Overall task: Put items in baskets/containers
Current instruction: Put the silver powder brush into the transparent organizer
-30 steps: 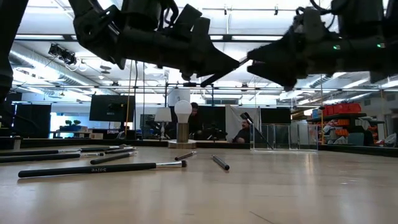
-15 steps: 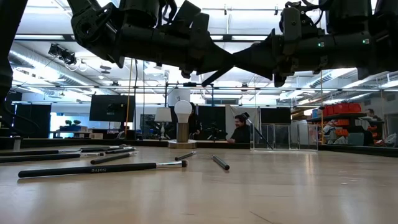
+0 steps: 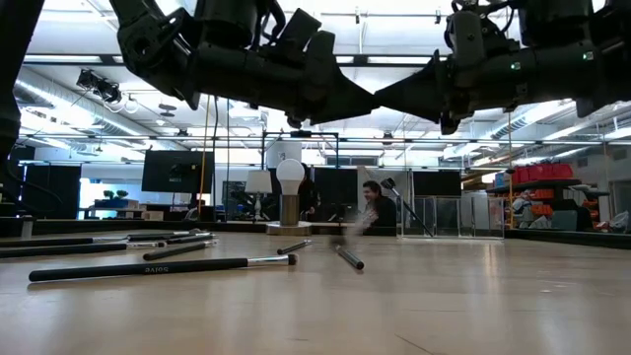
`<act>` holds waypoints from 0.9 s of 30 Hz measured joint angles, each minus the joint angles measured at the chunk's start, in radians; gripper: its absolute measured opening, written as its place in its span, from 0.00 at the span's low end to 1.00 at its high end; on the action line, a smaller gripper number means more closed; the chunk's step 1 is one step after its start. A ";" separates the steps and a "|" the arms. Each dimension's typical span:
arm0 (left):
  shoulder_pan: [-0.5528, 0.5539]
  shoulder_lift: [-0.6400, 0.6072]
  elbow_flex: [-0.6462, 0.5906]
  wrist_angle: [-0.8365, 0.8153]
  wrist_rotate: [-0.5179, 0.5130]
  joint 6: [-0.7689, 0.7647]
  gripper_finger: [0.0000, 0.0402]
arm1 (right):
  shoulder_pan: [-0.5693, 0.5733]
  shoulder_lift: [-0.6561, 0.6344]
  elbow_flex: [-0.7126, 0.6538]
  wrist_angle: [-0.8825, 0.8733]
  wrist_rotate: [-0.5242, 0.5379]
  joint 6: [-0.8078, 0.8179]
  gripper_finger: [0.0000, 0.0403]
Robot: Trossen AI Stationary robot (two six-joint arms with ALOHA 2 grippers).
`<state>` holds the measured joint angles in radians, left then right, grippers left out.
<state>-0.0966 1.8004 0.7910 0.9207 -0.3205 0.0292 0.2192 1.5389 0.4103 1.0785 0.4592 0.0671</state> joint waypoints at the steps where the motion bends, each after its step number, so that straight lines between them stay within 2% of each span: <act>1: 0.000 0.000 0.000 -0.001 0.001 0.000 0.39 | 0.000 -0.012 0.001 -0.025 0.001 0.000 0.01; 5: 0.002 0.002 0.000 -0.019 0.000 -0.001 0.45 | -0.002 -0.037 0.004 -0.112 0.005 0.034 0.03; 9: -0.001 0.002 -0.004 -0.052 0.008 0.000 0.46 | -0.005 -0.061 0.000 -0.191 0.038 0.038 0.02; 13: -0.001 0.002 -0.004 -0.086 0.008 0.000 0.46 | -0.001 -0.154 0.000 -0.392 0.022 0.038 0.02; 15: 0.000 0.002 -0.004 -0.093 0.006 0.000 0.46 | -0.001 -0.213 0.000 -0.513 -0.006 0.043 0.05; 20: -0.001 0.002 -0.004 -0.106 0.005 -0.017 0.46 | -0.007 -0.243 0.000 -0.725 -0.162 0.096 0.23; 24: 0.000 0.002 -0.004 -0.105 0.004 -0.018 0.46 | -0.007 -0.150 0.000 -0.725 -0.273 0.084 0.41; 27: 0.000 0.002 -0.004 -0.105 0.004 -0.019 0.46 | -0.007 -0.061 0.000 -0.691 -0.296 0.044 0.51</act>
<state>-0.0967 1.8023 0.7872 0.8161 -0.3168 0.0102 0.2125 1.4776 0.4099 0.3878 0.1628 0.1115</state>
